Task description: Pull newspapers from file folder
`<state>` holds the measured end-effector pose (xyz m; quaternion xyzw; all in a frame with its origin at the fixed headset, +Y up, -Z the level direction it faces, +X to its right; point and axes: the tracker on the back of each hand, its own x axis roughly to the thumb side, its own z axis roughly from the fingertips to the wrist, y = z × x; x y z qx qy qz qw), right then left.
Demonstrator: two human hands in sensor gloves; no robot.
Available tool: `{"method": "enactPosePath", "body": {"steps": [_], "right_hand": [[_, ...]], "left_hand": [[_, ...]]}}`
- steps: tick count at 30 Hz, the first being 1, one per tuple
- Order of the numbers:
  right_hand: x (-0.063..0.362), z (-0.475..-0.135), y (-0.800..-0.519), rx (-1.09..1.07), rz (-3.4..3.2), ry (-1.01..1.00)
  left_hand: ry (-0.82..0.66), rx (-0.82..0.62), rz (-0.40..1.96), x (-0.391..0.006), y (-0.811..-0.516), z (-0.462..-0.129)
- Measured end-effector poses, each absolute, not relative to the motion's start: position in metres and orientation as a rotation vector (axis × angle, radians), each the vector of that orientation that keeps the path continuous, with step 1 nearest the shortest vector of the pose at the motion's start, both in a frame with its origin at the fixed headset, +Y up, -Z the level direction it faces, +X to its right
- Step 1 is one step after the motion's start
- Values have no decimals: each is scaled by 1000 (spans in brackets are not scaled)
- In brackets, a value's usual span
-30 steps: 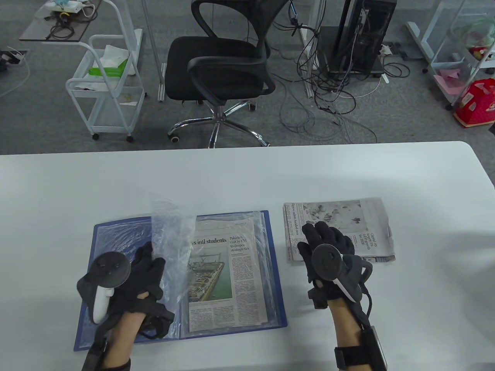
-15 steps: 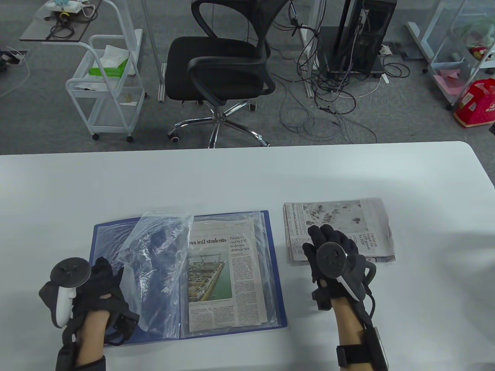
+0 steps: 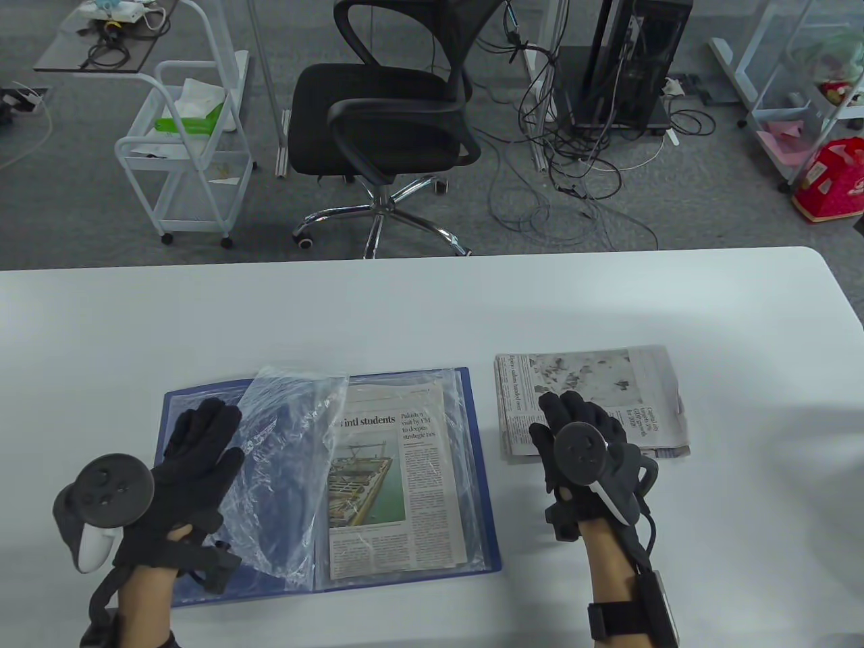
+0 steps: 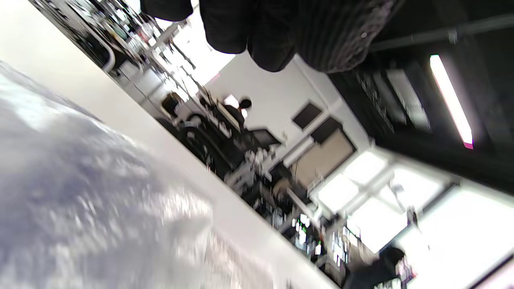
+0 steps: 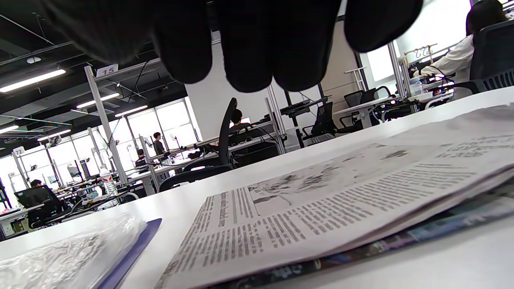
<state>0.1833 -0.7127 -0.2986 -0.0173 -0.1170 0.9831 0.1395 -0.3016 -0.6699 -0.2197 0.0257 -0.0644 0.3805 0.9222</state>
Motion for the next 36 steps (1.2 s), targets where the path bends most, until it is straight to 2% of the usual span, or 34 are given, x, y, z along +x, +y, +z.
{"method": "enactPosePath", "body": {"steps": [3,6,9,12,17,20,24,31,36], "right_hand": [[183,-298,-712,-48,2844,-334],[183,-298,-712,-43,2849,-322],[180,-298,-714,-32,2862,-304],[175,-298,-717,-12,2882,-286],[157,-297,-722,60,2928,-231],[142,-299,-723,81,2935,-192],[111,-316,-720,132,2927,-98],[29,-376,-714,164,2888,6],[-27,-415,-727,204,2940,98]], "left_hand": [[-202,-46,580,-266,-672,-221],[-291,-105,474,-234,-681,-224],[-409,-223,359,-192,-704,-226],[-537,-397,268,-153,-740,-227],[-485,-627,102,-123,-774,-223],[-479,-615,-6,-117,-781,-221],[-463,-567,-15,-114,-778,-219],[-459,-520,-70,-110,-776,-217],[-458,-517,-66,-111,-776,-217]]}}
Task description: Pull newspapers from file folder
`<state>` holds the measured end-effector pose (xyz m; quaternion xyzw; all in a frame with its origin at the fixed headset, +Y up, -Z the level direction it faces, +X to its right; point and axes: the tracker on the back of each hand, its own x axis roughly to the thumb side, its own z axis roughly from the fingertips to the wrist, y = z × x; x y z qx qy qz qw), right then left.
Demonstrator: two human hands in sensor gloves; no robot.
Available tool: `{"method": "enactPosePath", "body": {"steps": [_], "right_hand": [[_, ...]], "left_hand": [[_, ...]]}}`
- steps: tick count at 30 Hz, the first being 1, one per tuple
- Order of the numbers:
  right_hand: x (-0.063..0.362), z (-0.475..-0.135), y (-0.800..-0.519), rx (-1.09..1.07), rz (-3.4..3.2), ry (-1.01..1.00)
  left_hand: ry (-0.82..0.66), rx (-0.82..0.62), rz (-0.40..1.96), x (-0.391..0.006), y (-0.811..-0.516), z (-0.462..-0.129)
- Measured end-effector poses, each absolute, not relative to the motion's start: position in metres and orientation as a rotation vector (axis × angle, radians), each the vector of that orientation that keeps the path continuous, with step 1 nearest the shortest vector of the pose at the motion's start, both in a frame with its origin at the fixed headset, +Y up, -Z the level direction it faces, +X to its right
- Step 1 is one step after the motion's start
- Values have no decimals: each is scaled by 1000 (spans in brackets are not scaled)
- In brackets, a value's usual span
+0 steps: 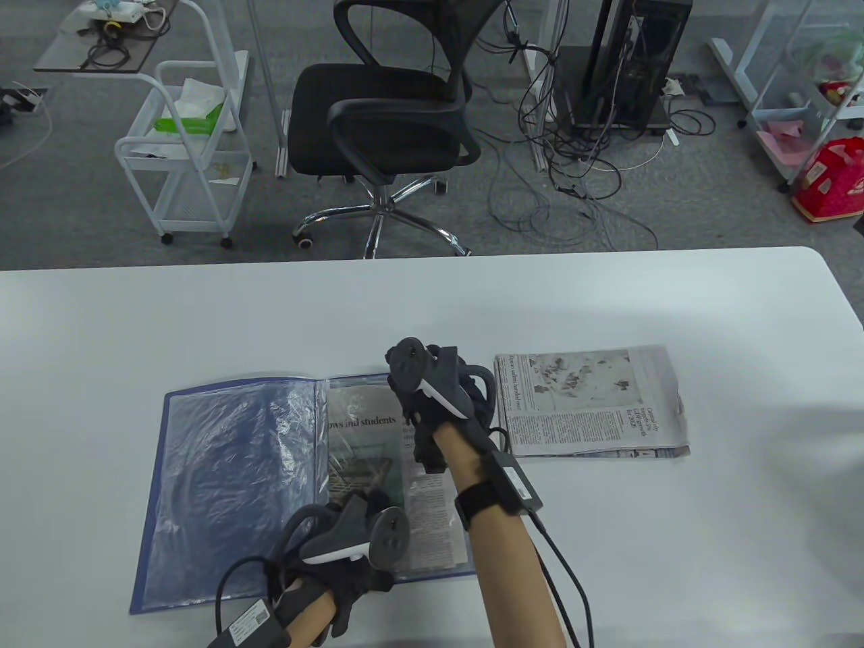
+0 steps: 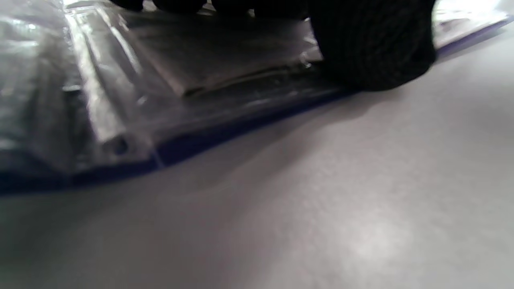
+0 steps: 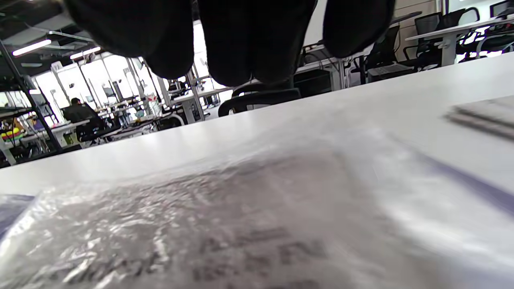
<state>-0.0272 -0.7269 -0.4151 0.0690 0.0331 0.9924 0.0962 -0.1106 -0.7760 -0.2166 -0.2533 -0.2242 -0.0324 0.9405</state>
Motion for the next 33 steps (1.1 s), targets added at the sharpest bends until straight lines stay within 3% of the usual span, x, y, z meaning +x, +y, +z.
{"method": "enactPosePath", "body": {"steps": [8,18,23,29,33], "right_hand": [[-52,-439,-744,167,3099,124],[-52,-442,-743,244,3097,396],[-57,-442,-745,218,3116,379],[-56,-443,-737,34,3116,22],[-58,-445,-737,83,3126,81]], "left_hand": [[-454,-532,-43,-112,-777,-217],[-442,-557,-7,-115,-778,-217],[-434,-580,18,-117,-779,-216],[-422,-596,33,-119,-780,-216],[-414,-604,41,-120,-780,-215]]}}
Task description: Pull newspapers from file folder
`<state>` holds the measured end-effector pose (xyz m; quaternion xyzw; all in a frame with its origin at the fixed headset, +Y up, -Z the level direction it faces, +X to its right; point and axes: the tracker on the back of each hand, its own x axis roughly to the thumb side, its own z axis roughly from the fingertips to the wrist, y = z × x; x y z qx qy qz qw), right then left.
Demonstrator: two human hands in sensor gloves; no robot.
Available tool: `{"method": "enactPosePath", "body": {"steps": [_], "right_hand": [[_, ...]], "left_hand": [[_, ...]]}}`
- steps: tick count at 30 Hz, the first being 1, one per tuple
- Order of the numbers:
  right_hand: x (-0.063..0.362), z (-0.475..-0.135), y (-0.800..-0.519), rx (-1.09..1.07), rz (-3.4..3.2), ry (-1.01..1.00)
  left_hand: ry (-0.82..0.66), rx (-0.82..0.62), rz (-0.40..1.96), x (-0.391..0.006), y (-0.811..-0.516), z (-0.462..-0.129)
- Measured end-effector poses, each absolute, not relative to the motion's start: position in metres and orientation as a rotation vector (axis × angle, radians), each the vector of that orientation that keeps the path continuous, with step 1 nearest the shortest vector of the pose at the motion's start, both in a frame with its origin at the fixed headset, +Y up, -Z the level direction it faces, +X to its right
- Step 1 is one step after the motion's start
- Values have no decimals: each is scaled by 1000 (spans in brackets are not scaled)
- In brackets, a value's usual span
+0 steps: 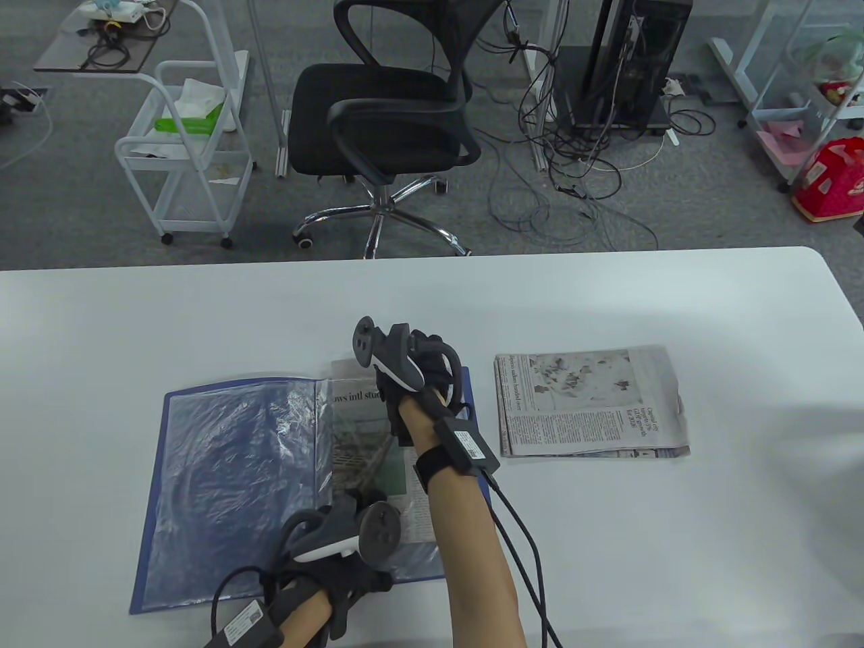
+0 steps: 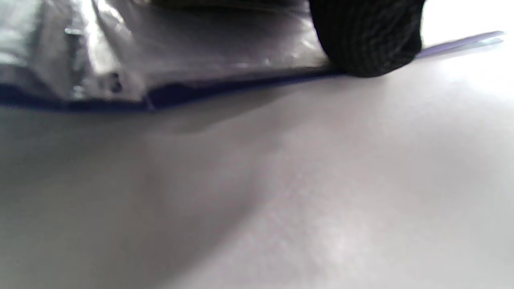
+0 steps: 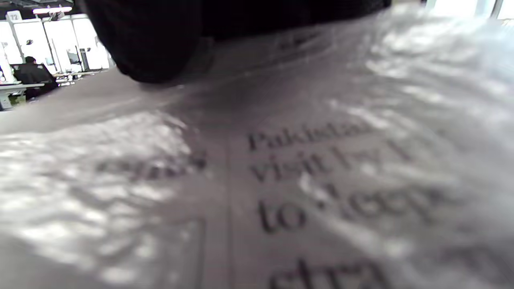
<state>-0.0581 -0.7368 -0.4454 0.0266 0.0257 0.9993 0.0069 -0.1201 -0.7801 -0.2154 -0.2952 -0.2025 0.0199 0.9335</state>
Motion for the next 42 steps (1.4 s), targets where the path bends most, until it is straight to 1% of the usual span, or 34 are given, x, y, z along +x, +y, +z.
{"method": "enactPosePath", "body": {"steps": [1,2,5,7,11,13,14,19,23,27,31,34,35,36,40,42], "right_hand": [[-58,-446,-737,105,3114,146],[-59,-446,-739,129,3107,255],[-63,-446,-737,154,3164,300],[-65,-446,-735,140,3173,239],[-71,-449,-722,71,3119,10],[-74,-450,-712,50,3110,-124],[-76,-450,-705,55,3083,-225],[-78,-446,-680,49,3036,-377],[-71,-440,-654,47,2949,-513],[-59,-432,-629,56,2849,-652],[-41,-421,-598,102,2737,-812],[-22,-413,-573,110,2662,-874],[-13,-410,-563,106,2629,-893],[-9,-408,-560,105,2614,-898],[33,-395,-528,49,2473,-904],[53,-389,-519,12,2421,-895]], "left_hand": [[-412,-606,43,-120,-780,-215],[-406,-610,43,-120,-780,-215],[-402,-620,51,-121,-780,-215],[-402,-622,48,-121,-780,-215],[-396,-622,35,-120,-780,-214],[-398,-625,38,-121,-780,-215],[-397,-628,45,-121,-780,-215],[-398,-633,49,-121,-781,-215],[-396,-636,50,-121,-781,-215],[-393,-640,60,-121,-781,-215],[-393,-642,64,-122,-781,-216],[-394,-642,65,-122,-781,-216],[-394,-643,67,-122,-781,-216],[-394,-643,68,-122,-781,-216],[-394,-645,71,-122,-781,-216],[-393,-646,75,-123,-782,-216]]}}
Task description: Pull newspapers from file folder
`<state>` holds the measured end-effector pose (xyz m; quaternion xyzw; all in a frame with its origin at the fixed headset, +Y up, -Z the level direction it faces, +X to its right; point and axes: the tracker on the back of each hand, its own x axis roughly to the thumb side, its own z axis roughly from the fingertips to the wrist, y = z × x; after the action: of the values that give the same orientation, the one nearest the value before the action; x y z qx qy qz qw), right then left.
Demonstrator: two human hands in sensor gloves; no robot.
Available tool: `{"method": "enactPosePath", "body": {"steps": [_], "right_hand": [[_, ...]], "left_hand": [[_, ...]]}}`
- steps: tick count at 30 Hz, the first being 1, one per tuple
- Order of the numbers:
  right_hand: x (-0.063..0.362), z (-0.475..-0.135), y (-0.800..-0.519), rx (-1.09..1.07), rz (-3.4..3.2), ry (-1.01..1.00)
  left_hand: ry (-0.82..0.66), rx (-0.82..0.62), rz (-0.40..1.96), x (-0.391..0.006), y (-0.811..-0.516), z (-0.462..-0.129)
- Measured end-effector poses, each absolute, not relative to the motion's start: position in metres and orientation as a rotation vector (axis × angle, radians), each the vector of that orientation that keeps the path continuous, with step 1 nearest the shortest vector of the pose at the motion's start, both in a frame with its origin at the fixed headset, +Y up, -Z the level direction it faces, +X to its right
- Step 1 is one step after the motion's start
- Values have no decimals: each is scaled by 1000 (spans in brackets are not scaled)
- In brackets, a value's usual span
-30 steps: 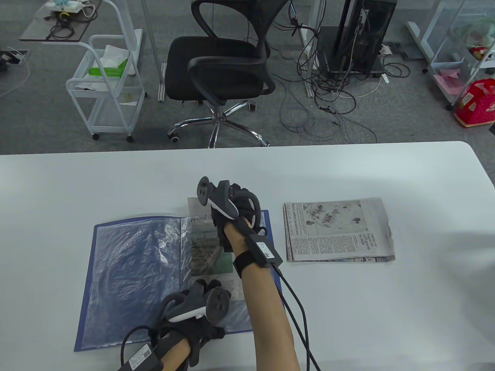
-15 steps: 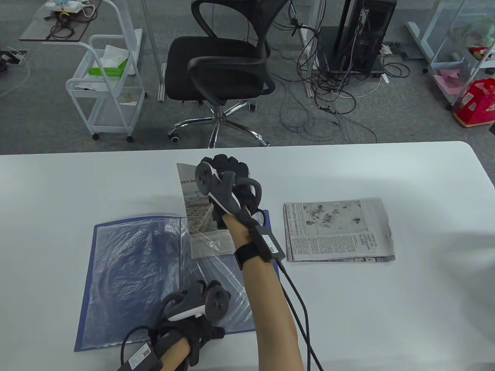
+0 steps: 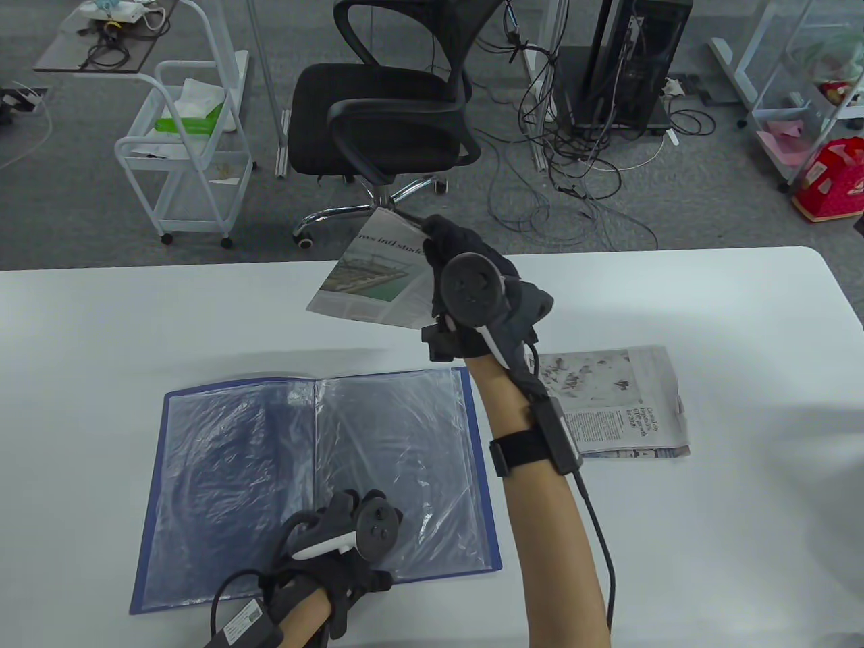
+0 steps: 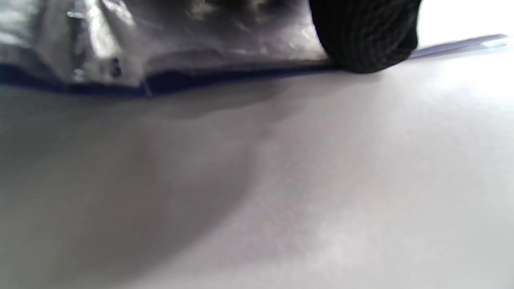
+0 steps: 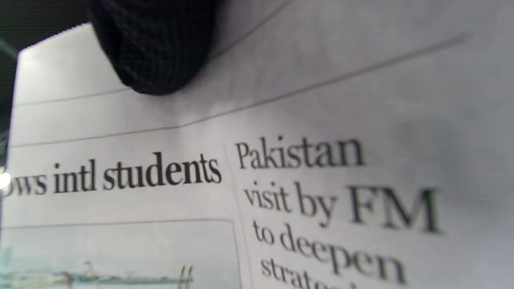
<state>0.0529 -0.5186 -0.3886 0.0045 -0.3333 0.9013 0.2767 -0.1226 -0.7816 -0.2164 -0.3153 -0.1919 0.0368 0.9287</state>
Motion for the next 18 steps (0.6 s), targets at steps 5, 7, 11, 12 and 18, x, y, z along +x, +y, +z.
{"method": "enactPosePath", "body": {"steps": [5,7,11,12,18], "right_hand": [[112,-376,-510,-112,2279,-806],[137,-372,-513,-170,2229,-770],[184,-368,-530,-283,2167,-713],[194,-367,-535,-307,2158,-698],[255,-367,-587,-490,2104,-554]], "left_hand": [[-390,-647,85,-123,-782,-217],[-388,-648,89,-123,-782,-217],[-385,-650,95,-124,-782,-217],[-385,-650,97,-124,-782,-217],[-383,-650,102,-124,-782,-217]]}}
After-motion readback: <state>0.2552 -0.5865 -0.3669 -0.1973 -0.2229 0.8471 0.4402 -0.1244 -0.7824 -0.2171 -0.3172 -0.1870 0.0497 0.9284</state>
